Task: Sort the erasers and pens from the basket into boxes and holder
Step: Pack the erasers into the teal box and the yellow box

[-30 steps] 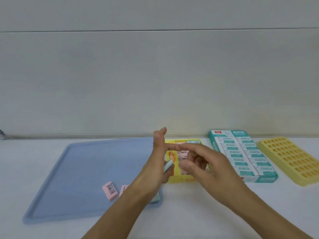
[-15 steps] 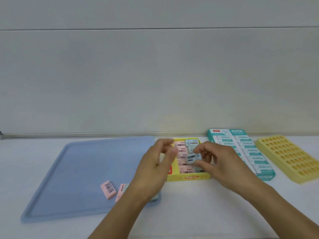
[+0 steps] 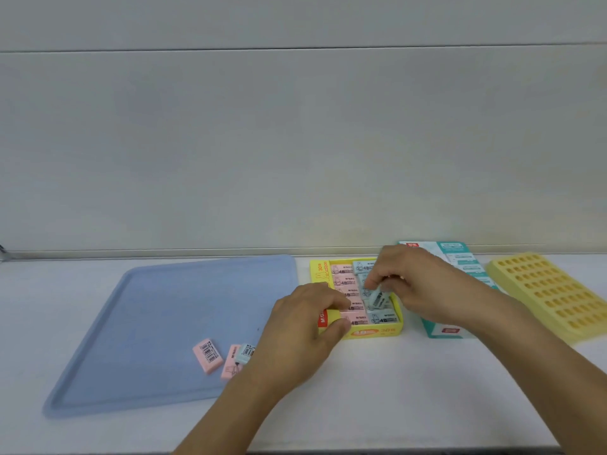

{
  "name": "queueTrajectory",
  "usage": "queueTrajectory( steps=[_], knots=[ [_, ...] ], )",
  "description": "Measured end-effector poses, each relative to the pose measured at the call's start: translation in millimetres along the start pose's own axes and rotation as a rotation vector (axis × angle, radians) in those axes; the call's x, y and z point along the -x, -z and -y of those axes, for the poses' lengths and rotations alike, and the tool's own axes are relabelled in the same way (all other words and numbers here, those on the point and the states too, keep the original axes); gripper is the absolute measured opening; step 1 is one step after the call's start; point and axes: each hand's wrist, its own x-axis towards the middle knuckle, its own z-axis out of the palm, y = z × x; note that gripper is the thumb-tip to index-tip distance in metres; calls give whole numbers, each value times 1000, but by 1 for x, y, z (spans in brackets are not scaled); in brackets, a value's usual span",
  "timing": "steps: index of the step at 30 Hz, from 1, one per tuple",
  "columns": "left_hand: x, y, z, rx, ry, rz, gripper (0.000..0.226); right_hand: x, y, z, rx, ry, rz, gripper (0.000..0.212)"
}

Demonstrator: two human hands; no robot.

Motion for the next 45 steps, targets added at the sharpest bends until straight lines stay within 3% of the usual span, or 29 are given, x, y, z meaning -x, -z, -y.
queueTrajectory(
  steps=[2, 4, 6, 8, 10, 21, 23, 26, 28, 31, 35, 41, 45],
  knots=[
    [1, 1, -1, -1, 0, 4, 34, -7, -1, 10, 68, 41, 76, 43],
    [2, 2, -2, 8, 3, 13, 36, -8, -7, 12, -37, 8, -12, 47],
    [2, 3, -2, 25, 4, 21, 36, -5, -13, 7, -70, -94, -197, 29],
    [3, 4, 0, 25, -6, 22, 30, -1, -15, 6, 36, -231, -242, 11],
    [3, 3, 3, 19, -15, 16, 28, 1, -20, 11, 144, -278, -153, 26],
    [0, 2, 5, 20, -54, 15, 19, 0, -30, -2, 407, -77, -120, 24],
    [4, 9, 4, 33, -44, 21, 25, 1, -33, -2, 372, -57, -203, 17],
    [19, 44, 21, 56, 27, -164, 21, 0, -40, 15, 136, 50, -409, 5],
    [36, 74, 41, -6, 122, -229, 17, -4, -42, 41, -28, 167, -388, 10],
    [60, 106, 61, -12, 205, -78, 11, -14, -53, 86, -19, 318, -145, 35],
    [70, 103, 61, -194, 178, 232, 33, -23, -70, 117, 166, 318, 70, 42],
    [65, 103, 55, -226, 265, 224, 35, -26, -80, 114, -22, 290, -51, 11],
    [64, 101, 54, -106, 327, 160, 33, -17, -64, 87, -226, 212, -248, 11]
  ],
)
